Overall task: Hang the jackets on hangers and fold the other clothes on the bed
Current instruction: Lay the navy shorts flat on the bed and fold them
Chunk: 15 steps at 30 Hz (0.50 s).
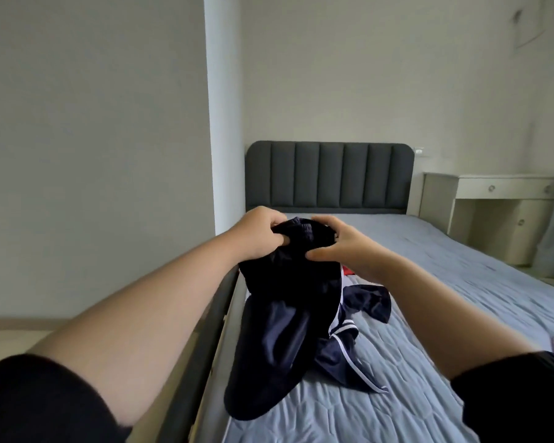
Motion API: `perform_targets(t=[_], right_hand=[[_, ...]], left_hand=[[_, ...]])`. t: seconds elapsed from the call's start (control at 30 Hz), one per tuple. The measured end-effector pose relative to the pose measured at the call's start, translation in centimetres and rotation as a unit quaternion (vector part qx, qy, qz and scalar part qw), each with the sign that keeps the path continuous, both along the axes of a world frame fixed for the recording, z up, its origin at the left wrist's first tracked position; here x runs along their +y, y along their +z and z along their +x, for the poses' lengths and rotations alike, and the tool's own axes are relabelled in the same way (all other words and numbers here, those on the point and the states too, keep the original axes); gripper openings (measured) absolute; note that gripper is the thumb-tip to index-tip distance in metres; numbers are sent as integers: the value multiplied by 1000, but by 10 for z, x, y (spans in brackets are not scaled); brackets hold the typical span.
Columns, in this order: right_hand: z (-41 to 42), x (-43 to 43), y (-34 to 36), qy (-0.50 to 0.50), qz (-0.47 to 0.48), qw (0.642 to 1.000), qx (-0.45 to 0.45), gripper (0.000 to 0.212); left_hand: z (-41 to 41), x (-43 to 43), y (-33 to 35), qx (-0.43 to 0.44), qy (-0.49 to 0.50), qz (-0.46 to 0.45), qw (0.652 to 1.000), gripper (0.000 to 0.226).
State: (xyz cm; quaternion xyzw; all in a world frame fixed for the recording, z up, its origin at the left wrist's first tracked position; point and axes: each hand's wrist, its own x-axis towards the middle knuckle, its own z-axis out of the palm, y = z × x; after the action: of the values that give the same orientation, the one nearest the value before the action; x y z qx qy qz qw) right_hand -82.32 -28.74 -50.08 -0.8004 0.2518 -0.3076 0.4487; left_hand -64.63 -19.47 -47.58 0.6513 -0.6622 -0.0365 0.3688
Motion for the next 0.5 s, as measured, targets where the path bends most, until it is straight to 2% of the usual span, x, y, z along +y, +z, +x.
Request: perform_targets(t=[0.07, 0.13, 0.23, 0.3, 0.37, 0.4, 0.43, 0.5], right_hand=[[6, 3, 10, 34, 31, 998, 40, 51], [16, 7, 21, 54, 85, 995, 4, 31], [33, 11, 46, -17, 104, 986, -132, 5], [46, 15, 64, -55, 108, 973, -196, 6], [58, 21, 77, -76, 107, 967, -220, 7], [64, 25, 82, -74, 110, 965, -228, 7], [69, 29, 86, -68, 121, 962, -236, 8], [77, 32, 91, -58, 161, 952, -255, 13]], left_hand=[[1, 8, 18, 14, -19, 7, 1000, 21], [5, 14, 35, 33, -14, -6, 999, 2], [19, 22, 51, 167, -43, 11, 985, 18], [28, 27, 52, 225, -89, 48, 969, 19], [35, 30, 45, 252, -128, 93, 955, 26], [40, 33, 41, 249, -127, 121, 952, 29], [47, 38, 36, 211, -106, 150, 960, 27], [65, 55, 27, 62, -19, 236, 970, 17]])
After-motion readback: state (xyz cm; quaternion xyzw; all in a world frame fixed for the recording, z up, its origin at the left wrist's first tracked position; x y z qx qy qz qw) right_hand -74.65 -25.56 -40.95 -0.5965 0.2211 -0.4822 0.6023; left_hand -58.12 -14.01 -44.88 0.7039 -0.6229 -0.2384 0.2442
